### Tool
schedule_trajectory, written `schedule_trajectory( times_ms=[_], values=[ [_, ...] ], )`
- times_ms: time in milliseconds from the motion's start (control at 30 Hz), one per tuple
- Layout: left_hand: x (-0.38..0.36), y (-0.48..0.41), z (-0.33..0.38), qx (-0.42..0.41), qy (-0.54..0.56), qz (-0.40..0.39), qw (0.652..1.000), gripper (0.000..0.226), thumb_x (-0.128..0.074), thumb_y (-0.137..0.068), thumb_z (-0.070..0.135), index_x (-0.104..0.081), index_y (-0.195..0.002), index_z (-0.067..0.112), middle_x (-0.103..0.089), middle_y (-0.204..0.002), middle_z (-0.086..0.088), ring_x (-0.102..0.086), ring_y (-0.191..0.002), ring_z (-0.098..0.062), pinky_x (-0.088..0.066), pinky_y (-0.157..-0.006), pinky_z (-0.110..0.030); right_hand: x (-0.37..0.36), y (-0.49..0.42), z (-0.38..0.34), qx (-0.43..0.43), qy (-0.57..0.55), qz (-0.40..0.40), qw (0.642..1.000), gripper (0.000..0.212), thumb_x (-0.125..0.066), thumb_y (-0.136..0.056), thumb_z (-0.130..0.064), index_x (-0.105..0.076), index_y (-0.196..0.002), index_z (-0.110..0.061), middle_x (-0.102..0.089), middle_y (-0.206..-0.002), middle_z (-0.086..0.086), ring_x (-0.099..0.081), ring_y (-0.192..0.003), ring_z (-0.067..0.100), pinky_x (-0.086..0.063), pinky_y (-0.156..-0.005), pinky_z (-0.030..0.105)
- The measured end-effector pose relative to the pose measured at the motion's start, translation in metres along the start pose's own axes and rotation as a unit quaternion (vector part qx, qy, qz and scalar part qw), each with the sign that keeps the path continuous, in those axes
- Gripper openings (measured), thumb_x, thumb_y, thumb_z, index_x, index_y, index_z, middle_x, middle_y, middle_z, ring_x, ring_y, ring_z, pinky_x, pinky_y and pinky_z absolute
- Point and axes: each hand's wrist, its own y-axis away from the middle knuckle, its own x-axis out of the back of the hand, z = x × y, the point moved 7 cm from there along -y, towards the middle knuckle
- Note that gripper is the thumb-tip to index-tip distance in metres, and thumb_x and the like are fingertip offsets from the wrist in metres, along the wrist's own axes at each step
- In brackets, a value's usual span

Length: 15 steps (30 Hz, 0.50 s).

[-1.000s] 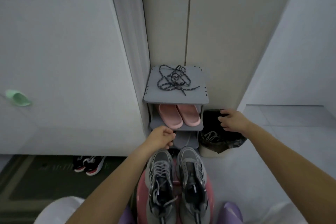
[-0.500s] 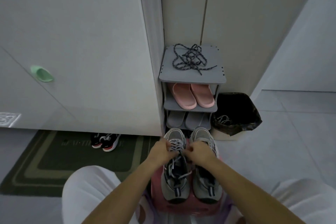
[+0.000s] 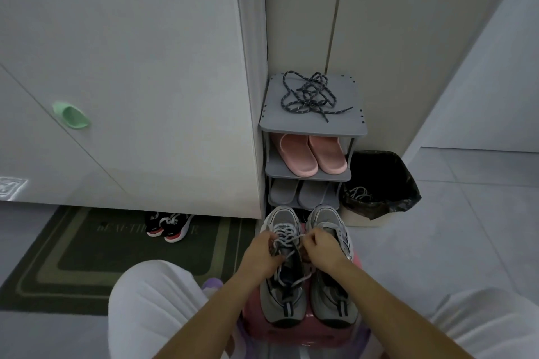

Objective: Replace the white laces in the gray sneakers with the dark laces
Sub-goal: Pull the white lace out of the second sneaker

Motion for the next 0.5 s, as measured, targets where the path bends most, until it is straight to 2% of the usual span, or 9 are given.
schedule_trajectory(
  times_ms=[100,167,200,267,300,367,433,500],
  values=[
    [0.001,0.0,-0.002,0.005,0.013,0.002,1.0,0.049,-0.071,-0.081,0.017,-0.049,-0.124,0.013,-0.056,-0.121,-0.004,-0.057,-0.108,-0.019,-0.043,-0.088,-0.025,-0.005,-0.001,-0.002,0.011,0.045,-0.027,0.999,0.028,-0.059,-0.09,-0.032,-0.05,-0.07,-0.016,-0.053,-0.071,-0.002,-0.049,-0.065,0.01,-0.036,-0.058,0.021],
    [0.002,0.0,-0.004,0.007,0.019,0.003,1.0,0.049,-0.07,-0.081,0.016,-0.049,-0.125,0.012,-0.056,-0.121,-0.005,-0.057,-0.108,-0.02,-0.044,-0.089,-0.026,-0.005,-0.003,0.0,0.017,0.054,-0.02,0.998,0.033,-0.062,-0.089,-0.03,-0.045,-0.062,-0.019,-0.047,-0.066,-0.006,-0.044,-0.06,0.006,-0.032,-0.052,0.014],
    [0.002,0.0,-0.005,0.007,0.022,0.002,1.0,0.047,-0.069,-0.082,0.016,-0.049,-0.124,0.012,-0.057,-0.121,-0.005,-0.057,-0.107,-0.02,-0.044,-0.089,-0.026,-0.005,-0.003,0.001,0.016,0.051,-0.009,0.999,0.03,-0.059,-0.091,-0.027,-0.046,-0.065,-0.018,-0.049,-0.068,-0.004,-0.046,-0.063,0.008,-0.033,-0.052,0.015],
    [0.003,0.001,-0.006,0.004,0.029,0.0,1.0,0.046,-0.069,-0.082,0.015,-0.05,-0.124,0.012,-0.058,-0.121,-0.005,-0.057,-0.108,-0.02,-0.045,-0.091,-0.026,-0.002,-0.004,0.006,0.001,0.018,0.003,1.0,0.02,-0.049,-0.096,-0.023,-0.05,-0.08,-0.011,-0.06,-0.081,0.003,-0.057,-0.076,0.017,-0.047,-0.064,0.025],
    [0.002,0.0,-0.006,0.002,0.031,-0.001,1.0,0.047,-0.069,-0.082,0.015,-0.049,-0.124,0.011,-0.057,-0.122,-0.005,-0.057,-0.109,-0.02,-0.044,-0.091,-0.026,-0.003,-0.008,0.013,-0.013,-0.017,0.003,1.0,0.019,-0.046,-0.097,-0.023,-0.05,-0.085,-0.009,-0.065,-0.088,0.008,-0.062,-0.082,0.022,-0.053,-0.074,0.034],
    [0.001,0.001,-0.006,0.0,0.028,-0.004,1.0,0.048,-0.069,-0.083,0.015,-0.048,-0.126,0.011,-0.057,-0.123,-0.005,-0.057,-0.11,-0.02,-0.043,-0.09,-0.024,-0.006,-0.013,0.023,-0.036,-0.067,0.008,0.997,0.021,-0.044,-0.096,-0.026,-0.05,-0.087,-0.008,-0.068,-0.093,0.013,-0.066,-0.085,0.027,-0.055,-0.081,0.046],
    [0.001,0.001,-0.006,-0.001,0.025,-0.005,1.0,0.047,-0.068,-0.084,0.015,-0.048,-0.126,0.011,-0.057,-0.121,-0.004,-0.057,-0.109,-0.019,-0.042,-0.087,-0.022,-0.007,-0.009,0.021,-0.039,-0.066,0.004,0.997,0.024,-0.05,-0.095,-0.03,-0.054,-0.084,-0.009,-0.068,-0.087,0.008,-0.064,-0.079,0.02,-0.055,-0.074,0.037],
    [0.001,0.001,-0.006,-0.004,0.027,-0.003,1.0,0.046,-0.068,-0.083,0.015,-0.049,-0.125,0.011,-0.058,-0.12,-0.005,-0.057,-0.105,-0.018,-0.043,-0.085,-0.021,-0.006,0.001,0.008,-0.016,-0.015,-0.008,1.0,0.027,-0.058,-0.091,-0.03,-0.052,-0.07,-0.014,-0.058,-0.071,0.0,-0.054,-0.067,0.011,-0.042,-0.061,0.021]
  ],
)
